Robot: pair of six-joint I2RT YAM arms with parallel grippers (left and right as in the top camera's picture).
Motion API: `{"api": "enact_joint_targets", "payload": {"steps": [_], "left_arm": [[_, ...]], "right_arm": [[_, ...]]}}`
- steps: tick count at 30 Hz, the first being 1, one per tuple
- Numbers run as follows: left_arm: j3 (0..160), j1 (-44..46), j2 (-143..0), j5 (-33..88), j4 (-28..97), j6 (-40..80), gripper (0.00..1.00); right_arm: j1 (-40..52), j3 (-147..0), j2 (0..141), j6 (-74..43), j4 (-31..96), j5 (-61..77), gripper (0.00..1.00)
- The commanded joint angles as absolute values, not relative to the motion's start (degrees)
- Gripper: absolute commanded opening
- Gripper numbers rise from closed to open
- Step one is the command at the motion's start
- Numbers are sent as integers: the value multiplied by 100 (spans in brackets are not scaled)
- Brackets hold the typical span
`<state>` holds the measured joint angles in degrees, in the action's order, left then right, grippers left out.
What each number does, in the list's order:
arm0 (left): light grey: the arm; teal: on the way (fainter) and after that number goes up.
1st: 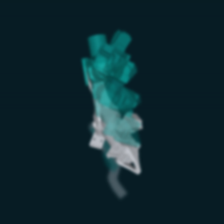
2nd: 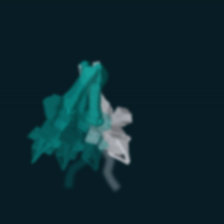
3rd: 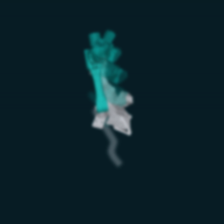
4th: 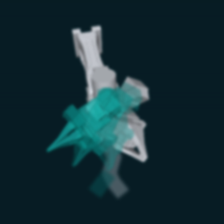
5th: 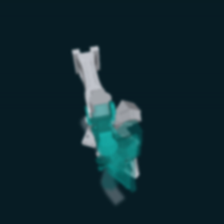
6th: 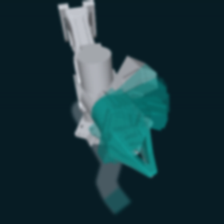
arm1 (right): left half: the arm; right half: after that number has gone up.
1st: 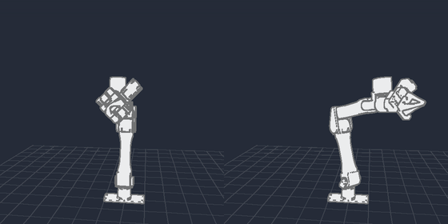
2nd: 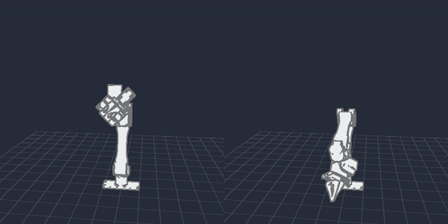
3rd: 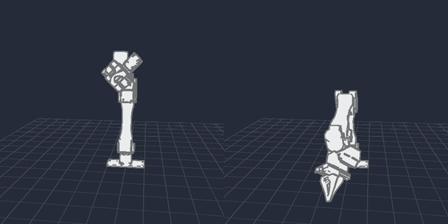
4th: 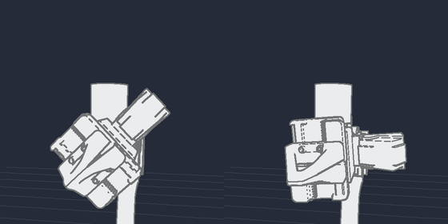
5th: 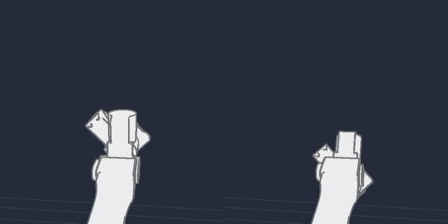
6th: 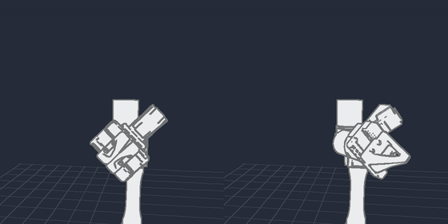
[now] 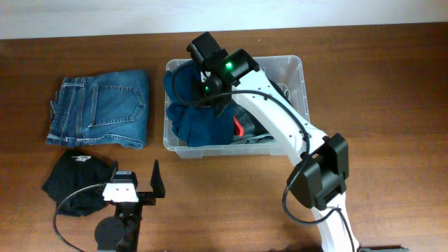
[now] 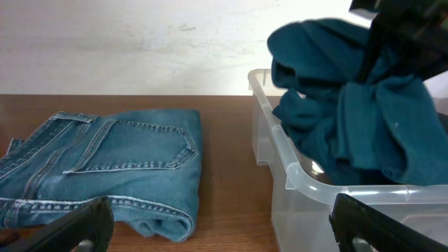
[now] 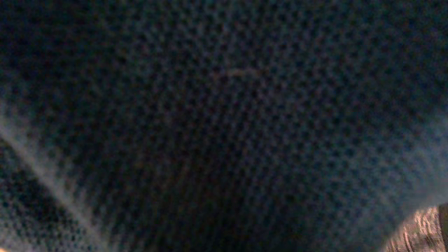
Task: Pack container
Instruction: 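Lift the teal garment and carry it left into the container, then lower the teal garment into the container's left side and press down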
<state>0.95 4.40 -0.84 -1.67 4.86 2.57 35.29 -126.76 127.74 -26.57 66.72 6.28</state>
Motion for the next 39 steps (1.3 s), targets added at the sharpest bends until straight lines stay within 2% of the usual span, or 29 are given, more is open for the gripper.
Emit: {"api": "enact_joint_targets", "payload": {"steps": [1, 17, 18, 19, 22, 25, 35, 37, 39], "left_arm": [[54, 419, -45, -121, 471, 167, 99], [54, 419, -45, -121, 473, 167, 99], [54, 419, -45, -119, 473, 167, 99], [54, 419, -45, -121, 473, 167, 99], [54, 419, -45, -119, 473, 167, 99], [54, 416, -45, -119, 473, 167, 99], [54, 419, -45, -121, 473, 167, 99], [54, 416, -45, -119, 473, 167, 99], [54, 419, -45, -119, 473, 167, 99]], "right_arm": [[3529, -12768, 12993, -2550, 6643, 530, 4], [3524, -12750, 13253, -2554, 6685, 532, 4], [3524, -12750, 13253, -2554, 6698, 534, 14], [3524, -12750, 13253, -2554, 6702, 550, 36], [3524, -12750, 13253, -2554, 6702, 556, 56], [3522, -12759, 13246, -2554, 6698, 556, 61], [3481, -13544, 12910, -2510, 6845, 554, 68], [3481, -13738, 12833, -2421, 6919, 550, 75], [3481, -13920, 12781, -2423, 7019, 554, 77]]}}
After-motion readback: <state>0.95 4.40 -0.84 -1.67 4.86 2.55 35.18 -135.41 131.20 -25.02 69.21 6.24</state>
